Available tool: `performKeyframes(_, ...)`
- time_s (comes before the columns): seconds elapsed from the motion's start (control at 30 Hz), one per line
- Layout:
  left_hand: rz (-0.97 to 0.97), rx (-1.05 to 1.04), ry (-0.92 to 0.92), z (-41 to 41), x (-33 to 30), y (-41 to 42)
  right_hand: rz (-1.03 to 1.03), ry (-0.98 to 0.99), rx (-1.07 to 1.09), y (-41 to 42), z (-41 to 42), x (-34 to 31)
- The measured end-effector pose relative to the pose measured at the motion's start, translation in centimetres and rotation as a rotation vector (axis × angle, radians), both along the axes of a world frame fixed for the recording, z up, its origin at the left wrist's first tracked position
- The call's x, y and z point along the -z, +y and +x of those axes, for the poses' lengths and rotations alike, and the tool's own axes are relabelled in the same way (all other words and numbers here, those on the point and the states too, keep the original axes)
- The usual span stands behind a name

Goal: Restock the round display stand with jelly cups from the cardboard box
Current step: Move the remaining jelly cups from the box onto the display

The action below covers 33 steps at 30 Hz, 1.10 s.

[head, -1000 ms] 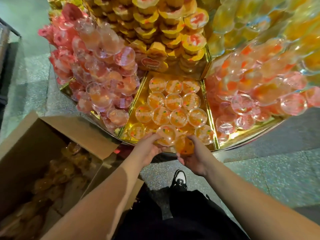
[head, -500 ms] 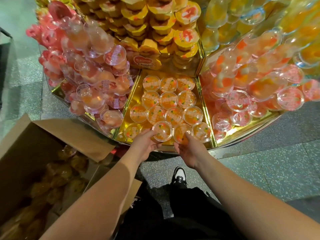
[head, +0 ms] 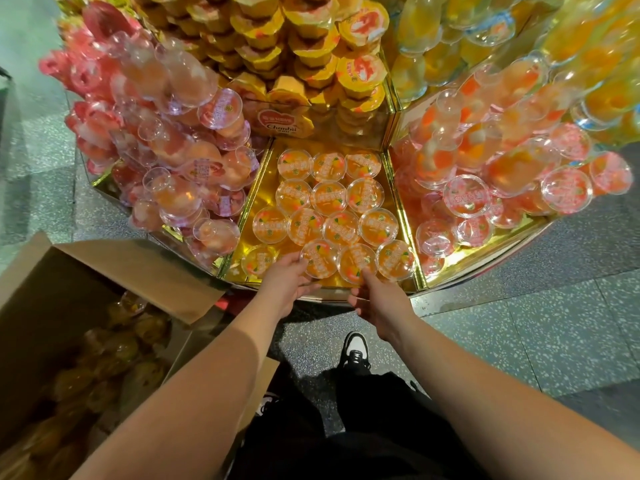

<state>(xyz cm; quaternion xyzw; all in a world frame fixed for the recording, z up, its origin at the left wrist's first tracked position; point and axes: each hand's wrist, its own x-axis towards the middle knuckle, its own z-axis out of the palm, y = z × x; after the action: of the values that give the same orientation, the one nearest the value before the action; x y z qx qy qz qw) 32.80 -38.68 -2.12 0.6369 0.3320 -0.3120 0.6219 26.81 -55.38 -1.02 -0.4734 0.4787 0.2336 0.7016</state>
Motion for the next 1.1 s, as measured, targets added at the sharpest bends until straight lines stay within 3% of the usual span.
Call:
performKeyframes(0.13, 0.105, 0.002, -0.035, -0.2, 0.2, 0.1, -0.099, -0.011, -0.068, -0.3, -0.3, -0.1)
performKeyframes(0.4, 0.098, 0.053, -0.072, -1.2, -1.2, 1.2, -0.107, -0.007, -0.17, -0.7, -0.3, -1.4)
performKeyframes(0.6, 0.067, -0.048, -0.098, -3.0, -2.1, 5.6, -0.118, 0.026, -0.352, -1.0, -1.1, -2.1)
performKeyframes(0.73, 0.056, -0.129, -0.103, -4.6, -3.1, 10.4, -0.202, 0.055, -0.623, 1.5, -1.1, -3.8)
performKeyframes(0.83, 0.134, -0.148, -0.133, -6.1, -4.1, 15.0, -0.397, -0.045, -0.966, 5.7, 0.0, -5.4)
performKeyframes(0.97, 0.317, -0.145, -0.201, -9.7, -5.4, 23.1, -0.785, -0.398, -1.51, 15.3, 2.3, -7.6)
performKeyframes(1.1, 0.468, -0.15, -0.177, -14.4, -6.4, 31.6, -0.889, -0.723, -1.803, 27.1, 3.5, -7.9)
